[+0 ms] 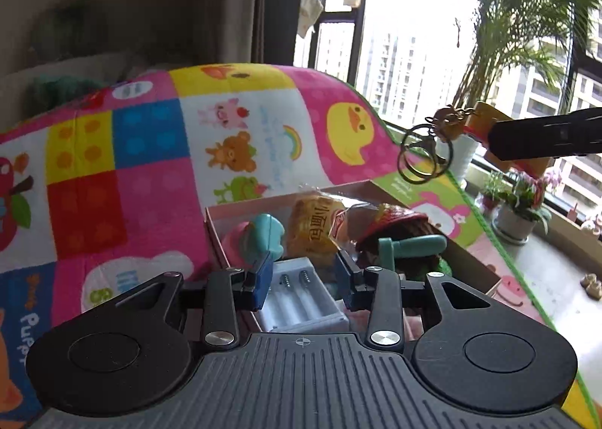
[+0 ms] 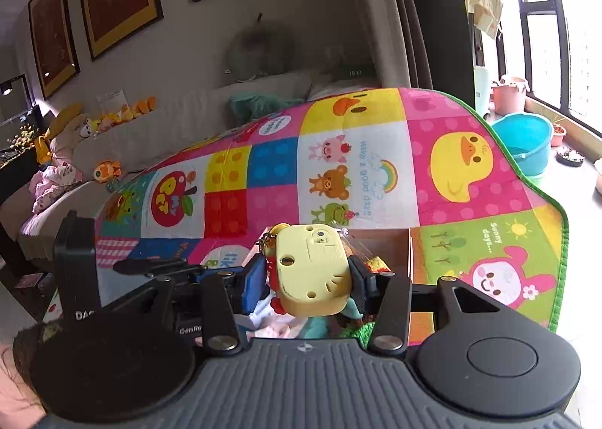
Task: Organize objects
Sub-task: 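Release the mushroom toy into the box with the left gripper while the right gripper drops the keychain in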
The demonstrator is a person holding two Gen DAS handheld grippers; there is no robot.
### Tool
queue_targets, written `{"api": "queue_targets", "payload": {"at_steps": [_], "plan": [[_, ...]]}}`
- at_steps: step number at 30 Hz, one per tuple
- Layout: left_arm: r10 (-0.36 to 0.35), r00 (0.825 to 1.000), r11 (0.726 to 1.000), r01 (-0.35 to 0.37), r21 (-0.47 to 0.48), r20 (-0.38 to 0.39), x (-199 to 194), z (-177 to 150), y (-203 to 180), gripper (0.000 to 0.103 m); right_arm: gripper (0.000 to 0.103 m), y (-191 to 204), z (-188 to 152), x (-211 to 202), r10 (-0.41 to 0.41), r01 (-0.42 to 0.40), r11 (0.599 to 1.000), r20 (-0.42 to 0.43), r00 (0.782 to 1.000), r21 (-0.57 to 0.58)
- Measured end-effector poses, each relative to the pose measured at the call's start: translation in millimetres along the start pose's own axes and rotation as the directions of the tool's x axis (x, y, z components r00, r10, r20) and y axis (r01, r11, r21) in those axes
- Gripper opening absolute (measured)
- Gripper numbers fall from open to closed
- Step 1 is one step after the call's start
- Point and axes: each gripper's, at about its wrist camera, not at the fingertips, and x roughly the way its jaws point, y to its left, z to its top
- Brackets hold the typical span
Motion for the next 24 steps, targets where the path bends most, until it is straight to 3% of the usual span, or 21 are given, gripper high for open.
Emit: {"api": "queue_targets", "payload": {"at_steps": [4,5,6,10,12,14,18,21,23,24], "plan": [[0.047,0.999,0.992,-0.044,-0.121,0.024,-23,4,9,0.041,0.050,13,24,11,-0.006,0.007,1.000,0.084,0.996,-0.018],[0.066,0.998,0.987,-0.065,-0.146,0.006,-27,4,13,0.041,0.064,14,29,18,-0.010,0.012,1.000,0.079,0.997,-0.020],[0.081,0.997,0.982,-0.083,-0.169,-0.017,-31,3,17,0.041,0.070,14,32,25,-0.017,0.018,1.000,0.066,0.998,-0.019],[0.076,0.990,0.970,-0.101,-0.222,-0.118,-47,-6,35,0.040,0.076,3,19,23,-0.028,0.030,0.999,0.061,0.998,-0.030],[0.070,0.982,0.964,-0.112,-0.241,-0.177,-51,-9,38,0.039,0.102,-5,0,9,-0.043,0.050,0.996,0.090,0.995,-0.079],[0.040,0.976,0.964,-0.095,-0.250,-0.215,-52,-10,36,0.039,0.103,-18,-27,-5,-0.054,0.069,0.991,0.123,0.991,-0.116],[-0.007,0.963,0.968,-0.062,-0.244,-0.269,-42,-9,17,0.039,0.103,-48,-68,-4,-0.057,0.056,0.996,-0.007,0.998,-0.070],[0.087,0.940,0.977,-0.145,-0.156,-0.331,-23,-7,2,0.039,0.103,-63,-90,6,-0.044,0.040,0.998,-0.091,0.995,-0.041],[0.145,0.916,0.972,-0.203,-0.120,-0.374,-8,-7,1,0.039,0.103,-62,-101,15,-0.062,0.050,0.995,-0.133,0.989,-0.089],[0.167,0.901,0.966,-0.230,-0.115,-0.401,0,-7,4,0.044,0.103,-59,-106,19,-0.081,0.064,0.990,-0.142,0.986,-0.125]]}}
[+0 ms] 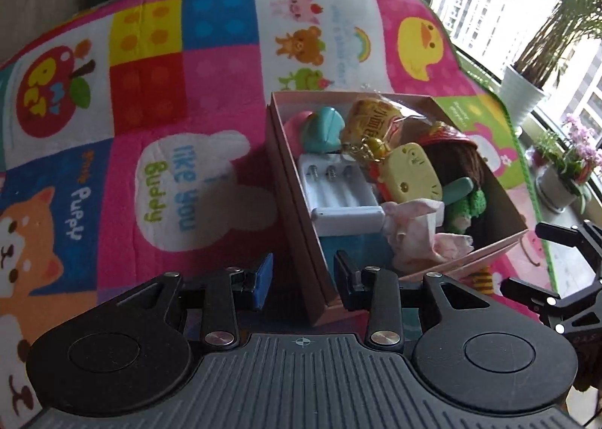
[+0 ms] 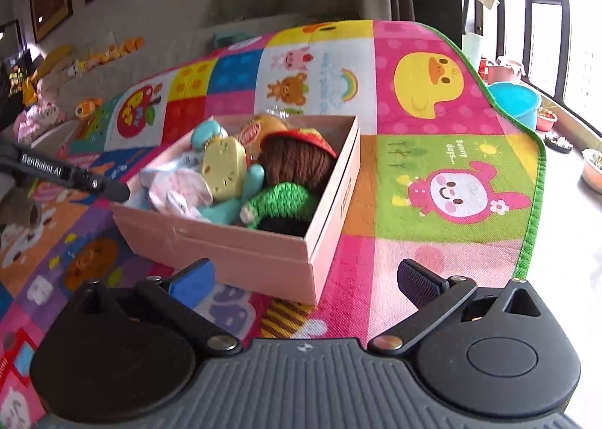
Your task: Organize objects
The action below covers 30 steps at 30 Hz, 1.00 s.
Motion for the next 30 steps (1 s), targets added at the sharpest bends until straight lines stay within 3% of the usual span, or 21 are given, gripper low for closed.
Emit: {"api": "queue_targets", "payload": {"at_steps": [4,6,11,16,22,30], "plan": [[0.003,0.998,0.995,-0.009,-0.097,-0.065,17,4,14,0.060,0.101,25,-6,14,-0.024,0.026,0.987,0.016,1.000,-0.156],[0.001,0.998,0.993,-0.008,-0.119,-0.062,15,1,21,0.069,0.089,41,-1,23,-0.025,0.028,0.977,0.015,1.000,-0.213],[0.034,0.999,0.985,-0.034,-0.168,-0.005,5,-2,51,0.075,0.089,59,17,44,-0.016,0.012,0.974,-0.014,1.000,-0.225],[0.097,0.994,0.969,-0.084,-0.234,0.043,13,1,107,0.101,0.090,87,40,74,0.014,-0.022,0.978,-0.042,0.999,-0.209],[0.110,0.988,0.956,-0.075,-0.283,0.110,28,14,157,0.103,0.090,128,64,112,-0.003,-0.002,0.975,-0.020,1.000,-0.222],[0.077,0.990,0.941,-0.032,-0.337,0.119,26,7,159,0.103,0.095,142,66,135,-0.073,0.056,0.956,-0.047,0.996,-0.289]]}}
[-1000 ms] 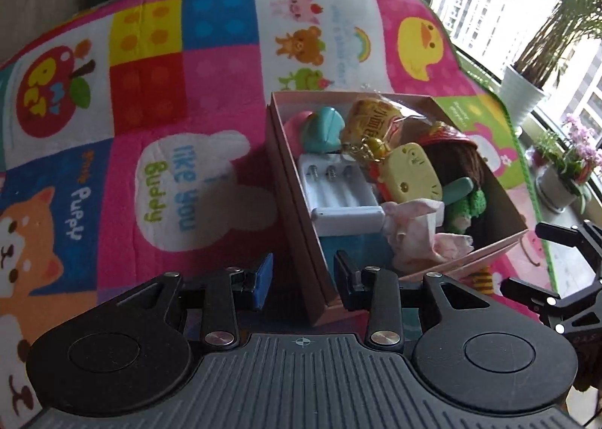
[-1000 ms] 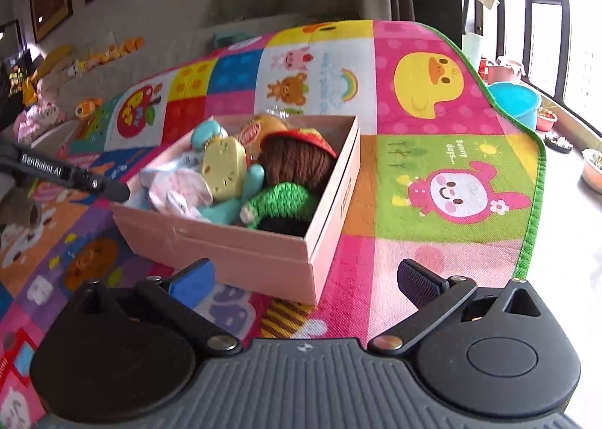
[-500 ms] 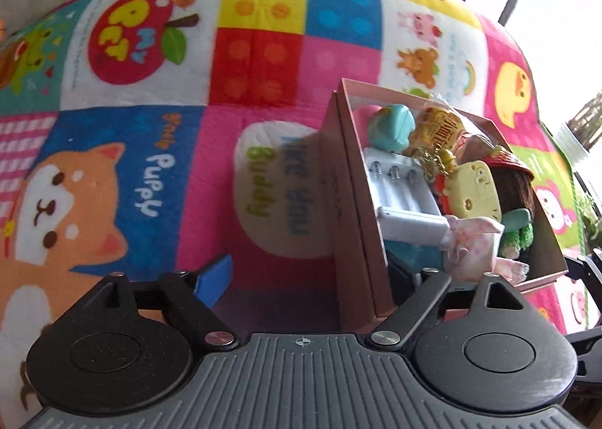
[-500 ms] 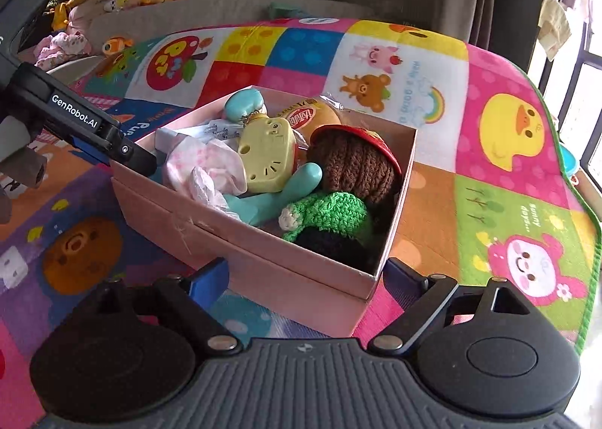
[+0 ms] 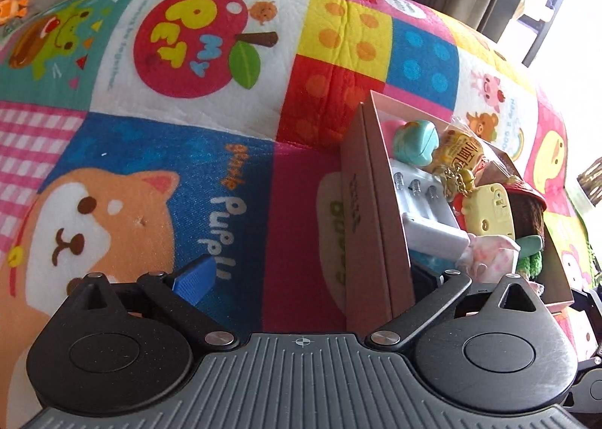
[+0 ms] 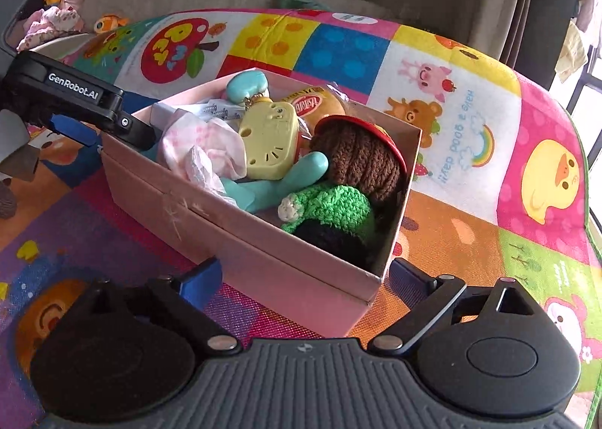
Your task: Organize objects
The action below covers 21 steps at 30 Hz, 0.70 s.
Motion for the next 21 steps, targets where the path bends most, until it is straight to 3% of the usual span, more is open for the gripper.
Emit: {"api": "queue_targets", "payload": {"at_steps": [5,8,12,14,17,21], "plan": [[-0.003,1.000,1.000,0.003,-0.015,-0.009,-1,-4,-1,0.103,0.095,-15,-1,0,-0.077,0.077,0.997,-0.016,0.997,0.012],[0.014,1.000,1.000,-0.014,0.006,0.006,-2,-4,-4,0.102,0.094,-28,-3,-3,-0.083,0.086,0.993,-0.033,0.996,0.085],[0.044,0.992,0.997,-0.051,0.058,0.116,-24,-11,-15,0.101,0.099,-31,-14,-26,-0.011,0.016,0.987,-0.030,0.999,0.161],[0.053,0.977,0.995,-0.068,0.067,0.204,-51,-20,-19,0.101,0.103,-26,-25,-43,-0.017,0.020,0.984,-0.017,1.000,0.175],[0.027,0.956,0.992,-0.062,0.112,0.293,-95,-51,-30,0.101,0.103,-15,-47,-68,-0.028,0.030,0.978,-0.015,1.000,0.209],[-0.006,0.969,0.974,-0.051,0.222,0.249,-125,-122,-56,0.102,0.103,-3,-78,-87,-0.008,0.024,0.952,-0.052,0.999,0.306]]}}
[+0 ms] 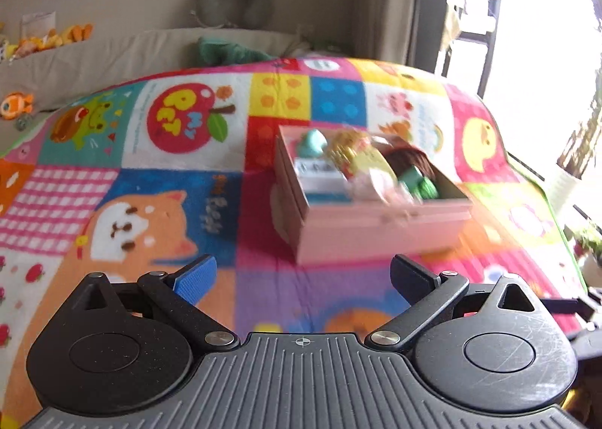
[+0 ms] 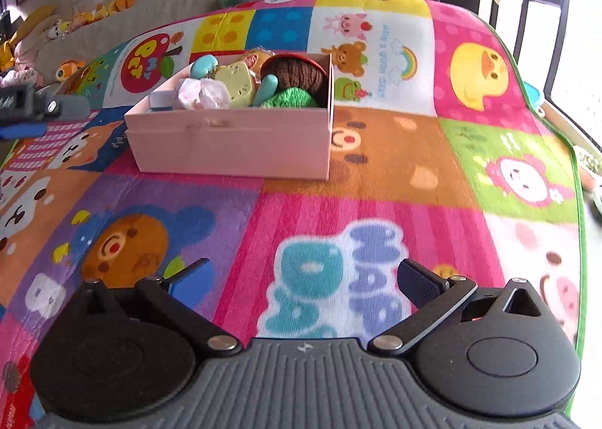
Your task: Organize objects
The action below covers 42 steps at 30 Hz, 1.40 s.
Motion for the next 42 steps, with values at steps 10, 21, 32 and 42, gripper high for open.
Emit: {"api": "queue_targets", "payload": {"at_steps": [10,21,32,42], "plan": [[0.134,0.986,0.990,-0.128,0.059,-0.098,21,-61,-44,0.103,0.103,11,-34,-7,-0.057,0.057,0.998,0.011,0.998,0.015],[0.144,0.985,0.989,-0.142,0.030,-0.098,27,-59,-43,0.103,0.103,8,-30,4,-0.080,0.077,0.996,0.056,0.995,0.043],[0.143,0.985,0.990,-0.141,0.029,-0.098,27,-59,-43,0.103,0.103,8,-31,3,-0.080,0.078,0.996,0.059,0.995,0.041],[0.144,0.985,0.990,-0.141,0.029,-0.098,27,-59,-43,0.103,0.103,8,-31,3,-0.080,0.078,0.996,0.058,0.995,0.041]]}}
